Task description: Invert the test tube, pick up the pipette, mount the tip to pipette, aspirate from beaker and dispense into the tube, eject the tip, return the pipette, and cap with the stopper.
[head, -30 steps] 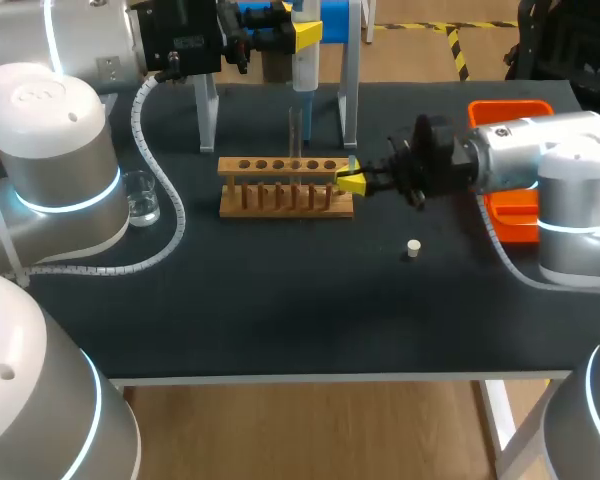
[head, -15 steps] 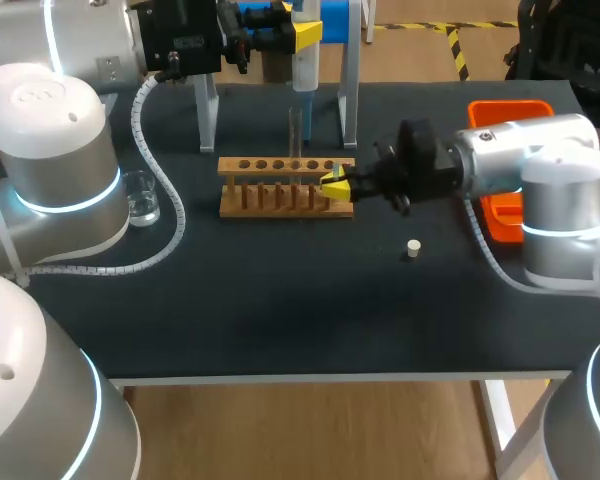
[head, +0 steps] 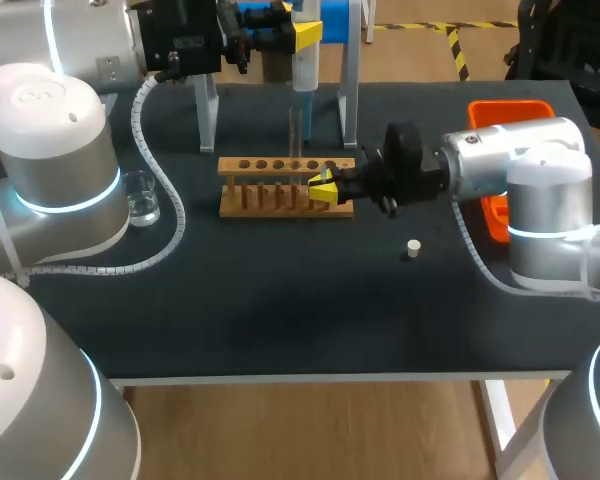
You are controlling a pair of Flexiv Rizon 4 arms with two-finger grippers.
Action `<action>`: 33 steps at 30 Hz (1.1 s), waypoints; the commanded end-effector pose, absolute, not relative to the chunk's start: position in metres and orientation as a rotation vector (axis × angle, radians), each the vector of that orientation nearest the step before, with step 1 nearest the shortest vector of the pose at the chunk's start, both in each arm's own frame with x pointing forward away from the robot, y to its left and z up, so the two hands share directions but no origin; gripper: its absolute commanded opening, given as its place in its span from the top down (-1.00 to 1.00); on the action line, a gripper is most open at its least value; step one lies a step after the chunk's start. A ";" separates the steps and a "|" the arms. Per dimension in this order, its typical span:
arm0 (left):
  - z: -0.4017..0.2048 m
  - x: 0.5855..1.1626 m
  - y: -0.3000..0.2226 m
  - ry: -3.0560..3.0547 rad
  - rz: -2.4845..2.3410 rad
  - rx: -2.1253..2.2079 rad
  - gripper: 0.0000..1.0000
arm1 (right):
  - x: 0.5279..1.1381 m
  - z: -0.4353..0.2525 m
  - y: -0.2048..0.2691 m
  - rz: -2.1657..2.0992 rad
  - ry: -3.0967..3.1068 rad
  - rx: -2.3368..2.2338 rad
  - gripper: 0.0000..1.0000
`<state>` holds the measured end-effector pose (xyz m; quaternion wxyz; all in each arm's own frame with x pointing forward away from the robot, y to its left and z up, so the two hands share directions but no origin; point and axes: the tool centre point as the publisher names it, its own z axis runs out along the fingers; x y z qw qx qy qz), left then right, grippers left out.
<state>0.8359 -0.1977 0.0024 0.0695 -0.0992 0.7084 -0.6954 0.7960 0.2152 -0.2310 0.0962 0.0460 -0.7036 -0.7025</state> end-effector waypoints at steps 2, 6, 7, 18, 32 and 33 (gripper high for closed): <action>0.003 0.836 -0.197 2.132 -2.094 -0.299 1.00 | 0.798 -0.232 0.221 -2.080 -2.078 0.128 1.00; 0.003 0.836 -0.197 2.132 -2.094 -0.299 1.00 | 0.800 -0.232 0.224 -2.077 -2.074 0.122 1.00; 0.003 0.836 -0.197 2.132 -2.094 -0.299 1.00 | 0.800 -0.232 0.224 -2.075 -2.075 0.120 1.00; 0.003 0.836 -0.197 2.132 -2.094 -0.299 1.00 | 0.801 -0.232 0.228 -2.069 -2.075 0.095 1.00; 0.003 0.836 -0.197 2.132 -2.094 -0.299 1.00 | 0.804 -0.230 0.232 -2.068 -2.087 0.087 1.00; 0.003 0.836 -0.197 2.132 -2.094 -0.299 1.00 | 0.804 -0.230 0.233 -2.069 -2.087 0.088 1.00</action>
